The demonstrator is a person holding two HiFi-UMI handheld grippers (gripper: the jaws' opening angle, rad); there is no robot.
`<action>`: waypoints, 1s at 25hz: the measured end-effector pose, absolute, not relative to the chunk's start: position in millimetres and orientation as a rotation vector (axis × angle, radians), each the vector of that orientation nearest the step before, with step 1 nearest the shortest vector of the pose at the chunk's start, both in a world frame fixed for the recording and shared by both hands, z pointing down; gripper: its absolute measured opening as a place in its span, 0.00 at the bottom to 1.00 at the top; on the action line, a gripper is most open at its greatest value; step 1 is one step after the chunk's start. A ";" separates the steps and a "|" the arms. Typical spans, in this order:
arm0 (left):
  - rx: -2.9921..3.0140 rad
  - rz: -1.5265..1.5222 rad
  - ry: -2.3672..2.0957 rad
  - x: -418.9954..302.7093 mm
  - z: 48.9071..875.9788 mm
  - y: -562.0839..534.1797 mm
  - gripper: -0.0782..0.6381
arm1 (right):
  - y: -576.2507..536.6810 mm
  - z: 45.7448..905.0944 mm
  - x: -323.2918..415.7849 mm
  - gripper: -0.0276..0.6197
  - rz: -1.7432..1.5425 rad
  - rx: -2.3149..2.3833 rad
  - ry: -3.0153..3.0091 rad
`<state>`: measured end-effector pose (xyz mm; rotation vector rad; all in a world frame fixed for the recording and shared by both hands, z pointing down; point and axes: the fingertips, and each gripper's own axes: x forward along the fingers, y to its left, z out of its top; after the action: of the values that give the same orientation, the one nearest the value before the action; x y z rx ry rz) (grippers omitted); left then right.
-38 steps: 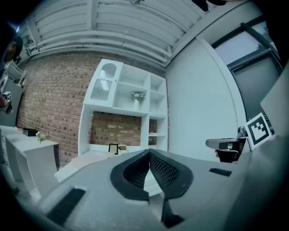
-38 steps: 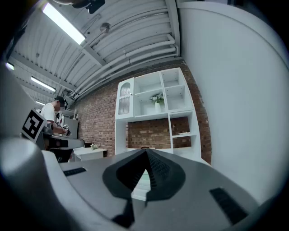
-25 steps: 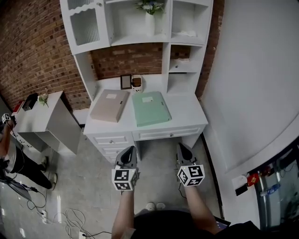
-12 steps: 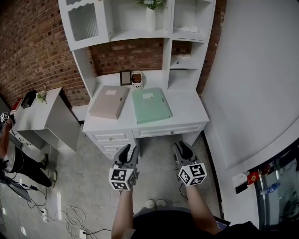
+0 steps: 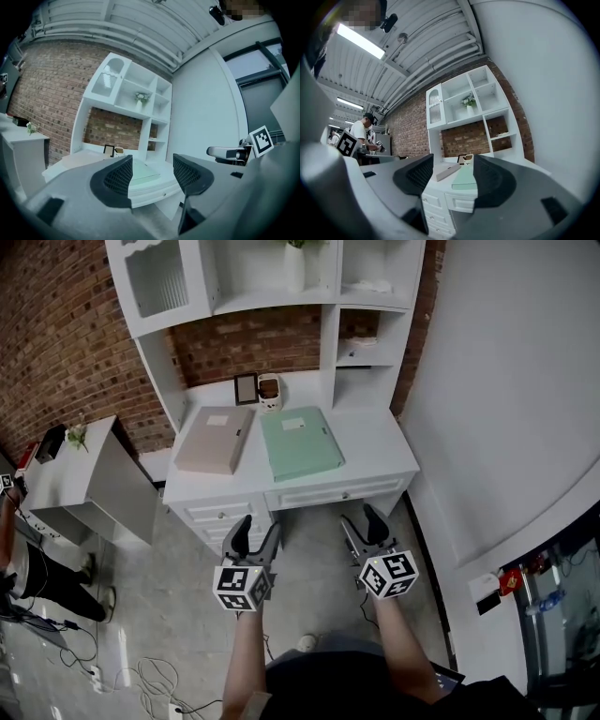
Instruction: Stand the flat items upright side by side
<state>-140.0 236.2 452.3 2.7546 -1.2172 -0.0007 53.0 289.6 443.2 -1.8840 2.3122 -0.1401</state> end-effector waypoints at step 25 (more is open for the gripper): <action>2.727 0.017 -1.246 -128.1 467.1 132.7 0.45 | 198.4 460.1 82.6 0.43 -0.178 -1.907 2.293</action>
<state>-128.1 132.7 467.1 2.7274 -1.2462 0.0170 82.6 198.4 460.1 -1.9073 2.2933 -0.1780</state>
